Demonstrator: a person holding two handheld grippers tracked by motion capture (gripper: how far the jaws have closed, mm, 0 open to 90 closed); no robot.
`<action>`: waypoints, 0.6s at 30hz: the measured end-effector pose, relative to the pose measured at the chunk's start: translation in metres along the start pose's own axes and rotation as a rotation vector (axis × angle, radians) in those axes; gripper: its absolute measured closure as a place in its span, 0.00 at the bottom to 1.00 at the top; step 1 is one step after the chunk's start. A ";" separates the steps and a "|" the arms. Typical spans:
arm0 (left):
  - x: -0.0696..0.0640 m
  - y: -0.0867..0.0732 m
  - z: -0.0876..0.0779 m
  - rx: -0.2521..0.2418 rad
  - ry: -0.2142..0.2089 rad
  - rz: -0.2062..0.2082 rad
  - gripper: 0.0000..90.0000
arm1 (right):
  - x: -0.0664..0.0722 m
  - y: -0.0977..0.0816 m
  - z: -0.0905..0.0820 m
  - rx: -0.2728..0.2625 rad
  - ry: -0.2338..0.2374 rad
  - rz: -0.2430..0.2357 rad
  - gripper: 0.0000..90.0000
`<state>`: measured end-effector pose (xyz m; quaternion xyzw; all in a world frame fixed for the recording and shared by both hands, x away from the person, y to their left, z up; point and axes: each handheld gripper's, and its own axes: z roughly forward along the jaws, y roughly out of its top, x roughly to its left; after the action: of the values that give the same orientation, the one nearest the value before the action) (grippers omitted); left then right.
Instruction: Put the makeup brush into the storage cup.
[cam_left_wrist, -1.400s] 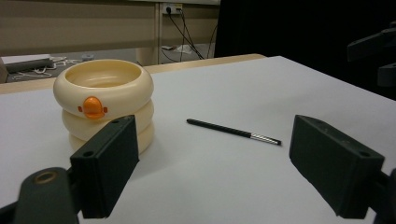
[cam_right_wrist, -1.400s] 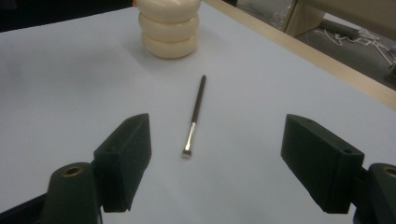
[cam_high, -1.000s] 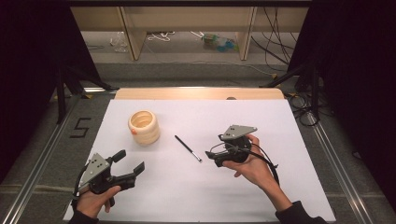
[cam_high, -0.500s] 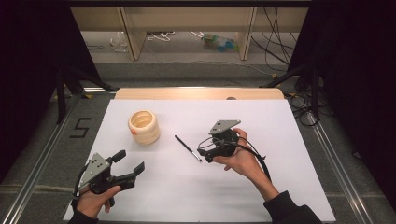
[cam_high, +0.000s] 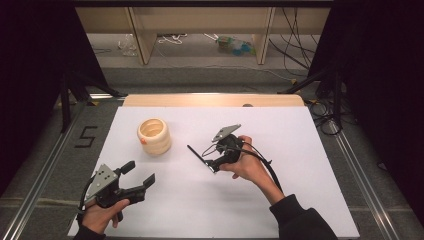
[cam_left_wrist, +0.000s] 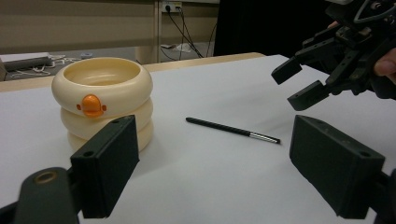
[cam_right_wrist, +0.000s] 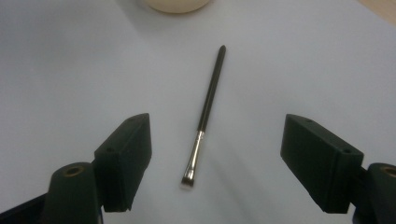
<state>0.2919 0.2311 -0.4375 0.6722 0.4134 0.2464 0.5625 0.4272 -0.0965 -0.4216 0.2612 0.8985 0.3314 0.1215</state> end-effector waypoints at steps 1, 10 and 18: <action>0.000 0.000 0.000 0.001 0.000 0.002 0.17 | 0.000 0.002 0.001 0.015 0.006 0.001 0.29; 0.000 0.000 0.000 -0.003 -0.003 -0.004 0.17 | -0.002 0.013 0.019 0.065 0.006 -0.014 0.30; 0.000 0.000 0.000 0.000 -0.004 0.000 0.17 | -0.005 0.019 0.033 0.120 0.019 -0.023 0.31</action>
<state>0.2919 0.2311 -0.4376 0.6728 0.4124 0.2448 0.5633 0.4522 -0.0695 -0.4333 0.2545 0.9207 0.2781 0.1009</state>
